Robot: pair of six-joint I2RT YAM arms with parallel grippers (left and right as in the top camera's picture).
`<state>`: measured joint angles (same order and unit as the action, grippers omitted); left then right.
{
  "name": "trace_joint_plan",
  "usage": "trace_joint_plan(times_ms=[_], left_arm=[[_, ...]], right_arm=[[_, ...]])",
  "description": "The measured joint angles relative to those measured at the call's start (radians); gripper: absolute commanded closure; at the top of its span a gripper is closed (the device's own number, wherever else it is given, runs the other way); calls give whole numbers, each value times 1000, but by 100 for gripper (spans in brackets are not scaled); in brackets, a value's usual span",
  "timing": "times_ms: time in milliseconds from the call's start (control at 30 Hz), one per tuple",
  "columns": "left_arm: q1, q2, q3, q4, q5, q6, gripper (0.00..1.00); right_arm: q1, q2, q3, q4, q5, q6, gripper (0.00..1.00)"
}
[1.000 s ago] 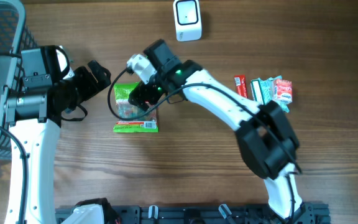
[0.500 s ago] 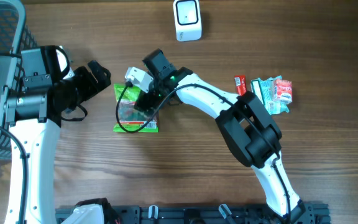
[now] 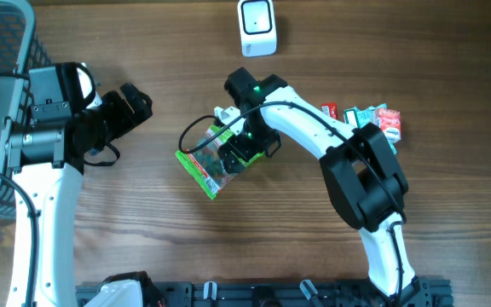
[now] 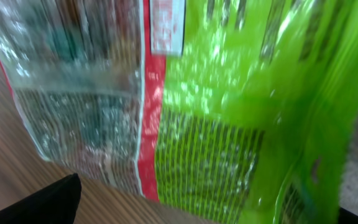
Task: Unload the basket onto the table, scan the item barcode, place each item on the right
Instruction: 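Reach the right gripper to the green snack bag and grasp it, then lift the green bag and carry it up toward the white scanner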
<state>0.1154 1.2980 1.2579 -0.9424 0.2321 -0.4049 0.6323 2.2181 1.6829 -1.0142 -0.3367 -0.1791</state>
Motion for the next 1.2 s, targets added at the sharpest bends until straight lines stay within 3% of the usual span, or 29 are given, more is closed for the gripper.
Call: trace_joint_plan(times_ms=[233, 333, 367, 400, 433, 467, 500, 767, 1000, 1200], left_arm=[[0, 0, 0, 0, 0, 0, 0], [0, 0, 0, 0, 0, 0, 0], [0, 0, 0, 0, 0, 0, 0], [0, 0, 0, 0, 0, 0, 0], [0, 0, 0, 0, 0, 0, 0], [0, 0, 0, 0, 0, 0, 0], [0, 0, 0, 0, 0, 0, 0], [0, 0, 0, 0, 0, 0, 0], [0, 0, 0, 0, 0, 0, 0], [0, 0, 0, 0, 0, 0, 0]], right_arm=[[10, -15, -19, 96, 27, 191, 1], [43, -36, -73, 175, 86, 260, 7], [55, -44, -93, 203, 105, 277, 14], [63, -55, -118, 238, 116, 295, 28], [68, -65, -140, 274, 123, 316, 61], [72, -74, -165, 312, 129, 333, 83], [72, -79, -177, 329, 123, 343, 96], [-29, -103, -204, 278, -145, 310, 96], [-332, -343, -214, 90, -353, 151, 96], [-425, -429, -215, -126, -557, -77, 96]])
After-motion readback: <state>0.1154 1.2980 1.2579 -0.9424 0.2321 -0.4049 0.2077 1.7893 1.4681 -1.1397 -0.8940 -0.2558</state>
